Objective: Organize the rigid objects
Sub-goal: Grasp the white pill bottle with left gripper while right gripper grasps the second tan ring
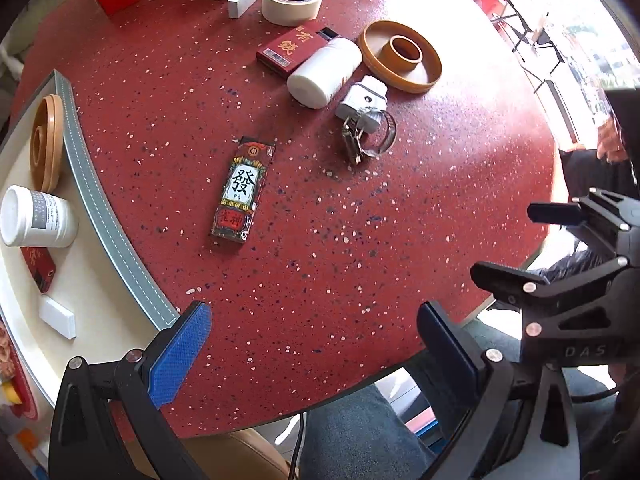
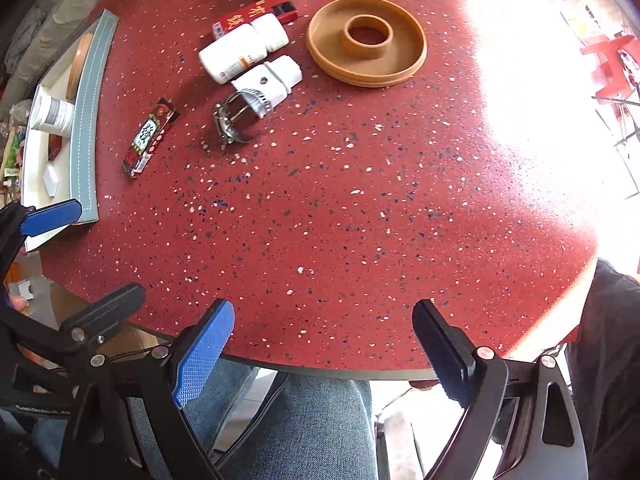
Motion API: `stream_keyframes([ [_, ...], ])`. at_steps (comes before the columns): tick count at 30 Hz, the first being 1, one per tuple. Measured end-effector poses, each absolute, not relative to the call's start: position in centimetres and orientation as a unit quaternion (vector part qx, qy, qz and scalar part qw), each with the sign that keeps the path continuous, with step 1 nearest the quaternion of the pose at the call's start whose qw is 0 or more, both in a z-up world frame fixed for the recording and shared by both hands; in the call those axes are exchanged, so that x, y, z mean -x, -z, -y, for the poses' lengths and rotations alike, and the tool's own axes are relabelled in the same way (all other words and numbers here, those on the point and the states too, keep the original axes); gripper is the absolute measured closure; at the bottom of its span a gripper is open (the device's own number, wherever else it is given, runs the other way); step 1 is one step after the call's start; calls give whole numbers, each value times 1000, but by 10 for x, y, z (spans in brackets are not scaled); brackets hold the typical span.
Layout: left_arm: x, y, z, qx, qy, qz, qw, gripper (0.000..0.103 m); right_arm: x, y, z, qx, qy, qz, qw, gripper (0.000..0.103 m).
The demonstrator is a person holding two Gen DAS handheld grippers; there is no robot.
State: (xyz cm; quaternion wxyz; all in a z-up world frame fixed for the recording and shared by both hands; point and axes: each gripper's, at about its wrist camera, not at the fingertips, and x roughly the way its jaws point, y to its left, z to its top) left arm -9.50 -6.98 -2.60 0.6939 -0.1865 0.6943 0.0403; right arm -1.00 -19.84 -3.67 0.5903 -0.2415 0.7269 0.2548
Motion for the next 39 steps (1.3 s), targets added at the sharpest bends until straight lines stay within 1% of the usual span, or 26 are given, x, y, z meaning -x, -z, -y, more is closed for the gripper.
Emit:
stream_keyframes([
  [3, 70, 22, 51, 221, -85, -675, 699, 0, -10, 36, 215, 216, -234, -733, 601, 11],
  [7, 22, 20, 37, 211, -114, -661, 711, 0, -33, 39, 229, 196, -220, -743, 601, 11],
  [10, -12, 29, 34, 197, -116, -664, 712, 0, -46, 39, 233, 192, -222, -742, 602, 11],
  [13, -32, 49, 29, 192, -129, -677, 699, 0, -62, 41, 241, 190, -224, -742, 603, 11],
  [18, -17, 64, -6, 201, -198, -686, 670, 0, -86, 37, 239, 178, -224, -736, 614, 11],
  [23, 11, 62, -40, 255, -223, -679, 652, 0, -115, 36, 205, 180, -247, -717, 627, 11],
  [28, 11, 52, -45, 282, -236, -668, 647, 0, -140, 42, 163, 195, -268, -702, 631, 11],
  [36, -7, 59, -20, 264, -250, -677, 640, 0, -159, 54, 114, 241, -296, -676, 631, 11],
  [39, -8, 58, -18, 268, -258, -673, 640, 0, -169, 59, 110, 240, -295, -675, 632, 11],
])
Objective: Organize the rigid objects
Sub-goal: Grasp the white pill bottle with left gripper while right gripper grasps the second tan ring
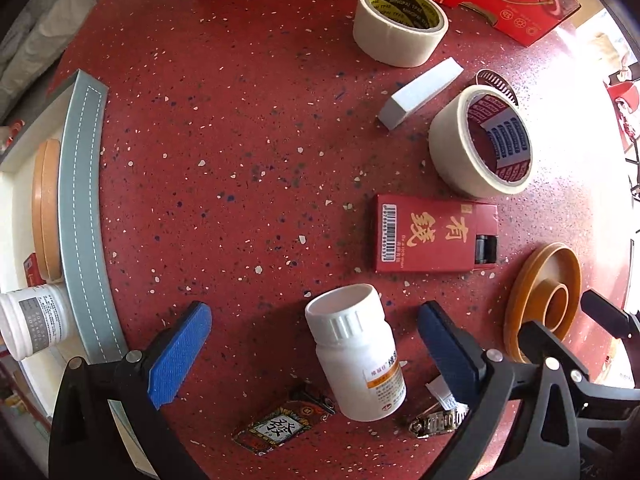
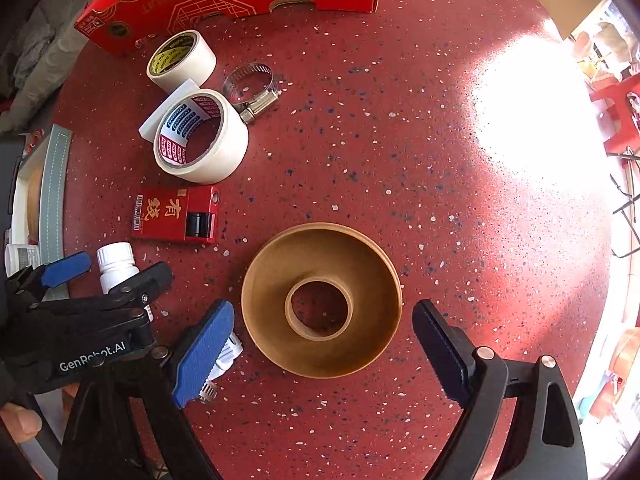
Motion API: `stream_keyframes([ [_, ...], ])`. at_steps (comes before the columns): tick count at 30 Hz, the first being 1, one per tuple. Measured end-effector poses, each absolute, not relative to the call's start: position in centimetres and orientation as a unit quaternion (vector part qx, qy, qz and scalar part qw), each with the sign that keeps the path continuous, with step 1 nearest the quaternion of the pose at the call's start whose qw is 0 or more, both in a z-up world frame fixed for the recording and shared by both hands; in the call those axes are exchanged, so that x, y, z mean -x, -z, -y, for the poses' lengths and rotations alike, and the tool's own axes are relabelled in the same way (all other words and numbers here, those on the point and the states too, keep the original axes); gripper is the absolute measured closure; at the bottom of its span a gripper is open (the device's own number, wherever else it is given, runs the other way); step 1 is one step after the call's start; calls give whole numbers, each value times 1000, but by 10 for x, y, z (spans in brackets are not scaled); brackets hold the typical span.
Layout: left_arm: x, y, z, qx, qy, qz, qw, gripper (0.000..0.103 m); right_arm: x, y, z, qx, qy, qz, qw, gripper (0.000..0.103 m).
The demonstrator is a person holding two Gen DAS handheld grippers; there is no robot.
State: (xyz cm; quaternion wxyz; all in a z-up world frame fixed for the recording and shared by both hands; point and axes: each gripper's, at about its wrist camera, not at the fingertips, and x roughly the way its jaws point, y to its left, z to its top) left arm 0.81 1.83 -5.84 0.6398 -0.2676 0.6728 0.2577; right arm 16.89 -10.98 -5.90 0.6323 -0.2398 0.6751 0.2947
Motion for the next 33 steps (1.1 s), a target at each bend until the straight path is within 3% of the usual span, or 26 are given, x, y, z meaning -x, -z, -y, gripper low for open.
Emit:
stream_keyframes([
  [10, -3, 72, -40, 277, -257, -681, 627, 0, -191, 79, 90, 246, -330, -668, 620, 9],
  [18, -5, 77, -29, 285, -262, -676, 627, 0, -168, 83, 76, 359, -349, -608, 616, 8],
  [23, -29, 72, 2, 263, -246, -676, 643, 0, -210, 87, 127, 283, -281, -656, 641, 6],
  [33, -25, 59, 15, 255, -256, -660, 659, 0, -211, 105, 134, 287, -276, -657, 641, 1],
])
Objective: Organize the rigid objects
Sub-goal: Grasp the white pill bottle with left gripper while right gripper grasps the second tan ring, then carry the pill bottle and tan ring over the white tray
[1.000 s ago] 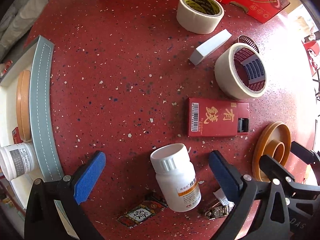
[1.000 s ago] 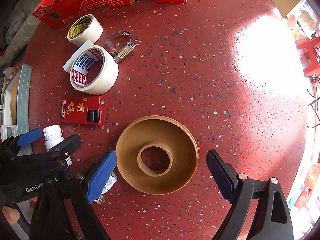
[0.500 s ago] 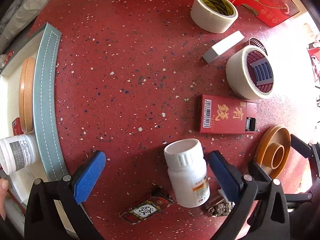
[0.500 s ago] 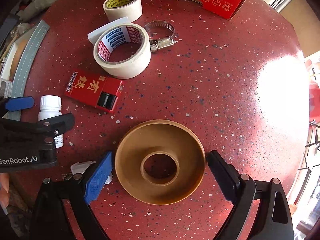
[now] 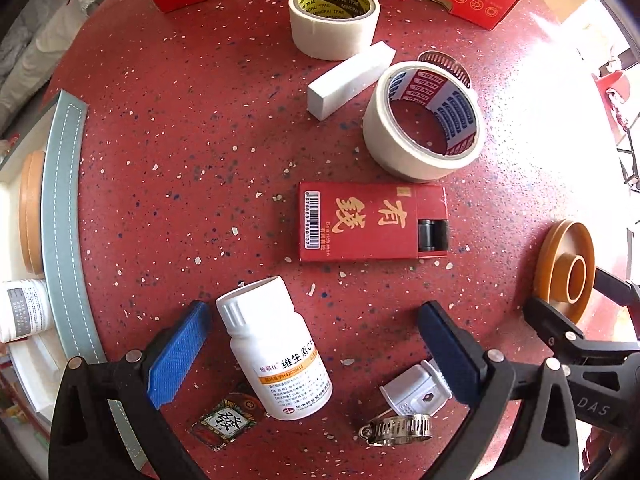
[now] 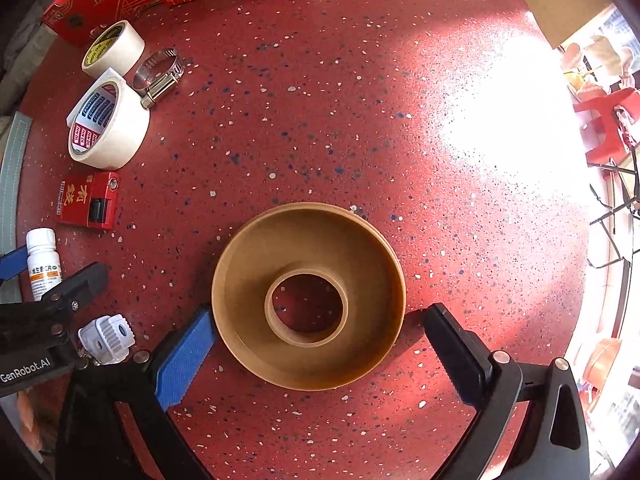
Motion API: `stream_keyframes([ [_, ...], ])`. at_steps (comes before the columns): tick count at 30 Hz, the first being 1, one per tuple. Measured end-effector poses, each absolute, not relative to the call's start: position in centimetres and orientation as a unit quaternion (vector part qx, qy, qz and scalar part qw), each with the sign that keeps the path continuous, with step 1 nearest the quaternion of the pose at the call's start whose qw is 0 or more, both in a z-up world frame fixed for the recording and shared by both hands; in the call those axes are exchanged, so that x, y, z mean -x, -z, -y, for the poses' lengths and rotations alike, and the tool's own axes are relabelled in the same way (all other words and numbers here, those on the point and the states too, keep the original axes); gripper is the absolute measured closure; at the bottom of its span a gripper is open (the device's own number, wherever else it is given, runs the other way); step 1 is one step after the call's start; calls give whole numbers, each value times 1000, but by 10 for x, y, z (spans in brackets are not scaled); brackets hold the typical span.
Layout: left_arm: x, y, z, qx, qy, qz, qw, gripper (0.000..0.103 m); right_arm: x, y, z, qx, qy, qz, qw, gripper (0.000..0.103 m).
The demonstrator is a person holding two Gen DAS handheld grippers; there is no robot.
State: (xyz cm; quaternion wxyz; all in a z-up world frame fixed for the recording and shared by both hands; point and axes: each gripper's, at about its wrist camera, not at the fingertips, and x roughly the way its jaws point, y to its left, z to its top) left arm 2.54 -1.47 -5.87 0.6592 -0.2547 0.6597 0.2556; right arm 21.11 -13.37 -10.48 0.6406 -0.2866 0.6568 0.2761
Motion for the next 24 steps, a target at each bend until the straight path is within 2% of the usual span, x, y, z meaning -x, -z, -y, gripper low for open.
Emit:
stream_keyframes([
  [4, -20, 67, 10, 263, -256, -668, 647, 1, -207, 108, 136, 290, -276, -659, 637, 2],
  [6, -26, 67, 7, 265, -254, -670, 646, 4, -194, 95, 134, 293, -280, -658, 635, 7],
  [7, -28, 66, 6, 260, -251, -670, 649, 9, -192, 92, 132, 295, -285, -656, 634, 14],
  [9, -31, 59, 8, 250, -242, -669, 657, 19, -182, 87, 126, 308, -287, -654, 629, 15],
  [10, -33, 56, 10, 244, -238, -668, 661, 29, -181, 87, 126, 304, -286, -657, 627, 16],
  [13, -34, 45, 13, 227, -219, -669, 674, 67, -179, 88, 129, 290, -276, -663, 632, 16],
  [18, -24, 35, 14, 227, -202, -664, 684, 68, -181, 65, 143, 266, -273, -660, 647, 16],
  [24, -10, -4, 23, 219, -168, -642, 715, 68, -165, 28, 158, 241, -276, -654, 662, 16],
])
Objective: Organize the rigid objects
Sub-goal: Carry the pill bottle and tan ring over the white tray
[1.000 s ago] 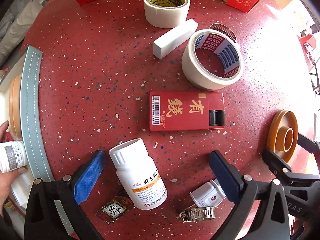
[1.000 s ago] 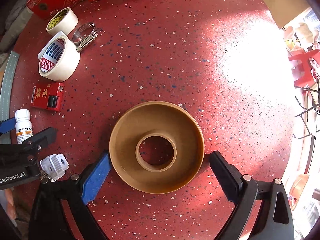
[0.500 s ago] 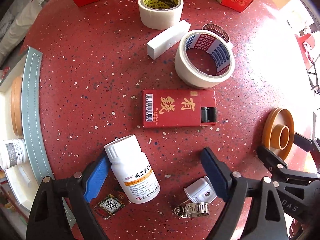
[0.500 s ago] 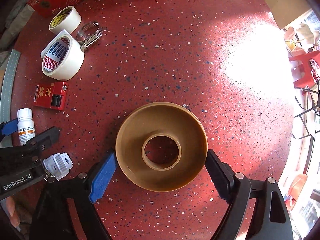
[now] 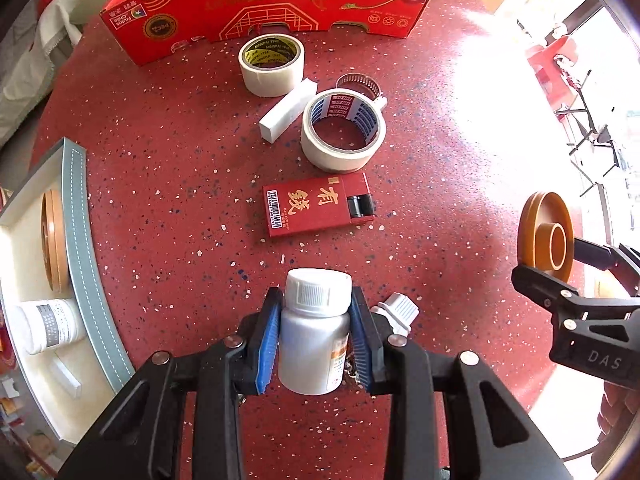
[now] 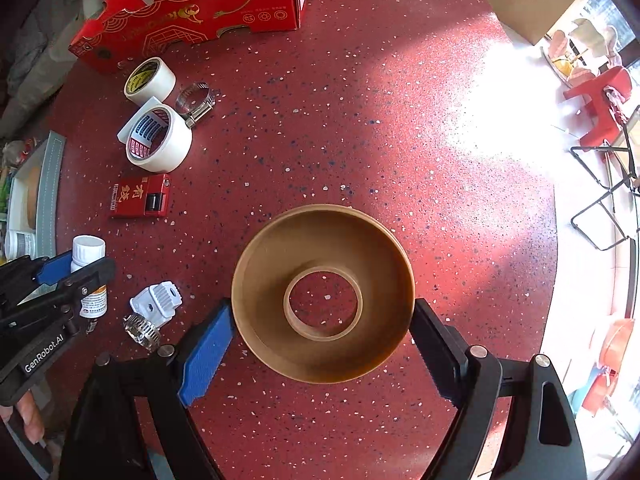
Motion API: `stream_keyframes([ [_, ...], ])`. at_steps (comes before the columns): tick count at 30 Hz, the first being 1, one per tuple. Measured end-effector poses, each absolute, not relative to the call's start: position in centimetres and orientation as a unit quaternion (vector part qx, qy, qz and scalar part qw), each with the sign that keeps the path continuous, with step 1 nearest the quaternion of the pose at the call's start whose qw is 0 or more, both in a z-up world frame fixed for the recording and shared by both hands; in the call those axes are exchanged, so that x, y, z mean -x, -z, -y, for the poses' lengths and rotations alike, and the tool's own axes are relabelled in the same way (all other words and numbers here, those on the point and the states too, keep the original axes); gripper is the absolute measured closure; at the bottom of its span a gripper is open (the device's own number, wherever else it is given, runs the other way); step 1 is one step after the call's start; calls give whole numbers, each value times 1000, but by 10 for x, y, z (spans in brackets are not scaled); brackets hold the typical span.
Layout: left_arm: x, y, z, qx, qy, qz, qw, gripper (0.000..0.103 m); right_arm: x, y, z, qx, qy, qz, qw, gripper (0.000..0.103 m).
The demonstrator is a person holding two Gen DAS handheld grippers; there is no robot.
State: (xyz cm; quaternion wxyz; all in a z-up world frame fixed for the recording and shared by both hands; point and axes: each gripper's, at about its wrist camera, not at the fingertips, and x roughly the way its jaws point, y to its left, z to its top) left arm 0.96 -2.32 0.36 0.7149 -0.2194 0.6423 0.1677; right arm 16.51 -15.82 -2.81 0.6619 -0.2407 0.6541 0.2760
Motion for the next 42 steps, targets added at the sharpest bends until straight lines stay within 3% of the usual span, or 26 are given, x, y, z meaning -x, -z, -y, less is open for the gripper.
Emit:
stream_keyframes([
  [9, 36, -61, 40, 216, -131, -614, 748, 68, -105, -14, 169, 221, -284, -656, 663, 16],
  [25, 145, -68, -3, 222, -175, -569, 772, 68, 3, -55, 110, 225, -338, -627, 665, 16],
  [35, 211, -90, -35, 261, -273, -518, 768, 68, 74, -94, 46, 290, -459, -534, 648, 16],
  [42, 247, -114, -26, 267, -319, -502, 758, 68, 103, -111, 53, 273, -491, -518, 645, 16],
])
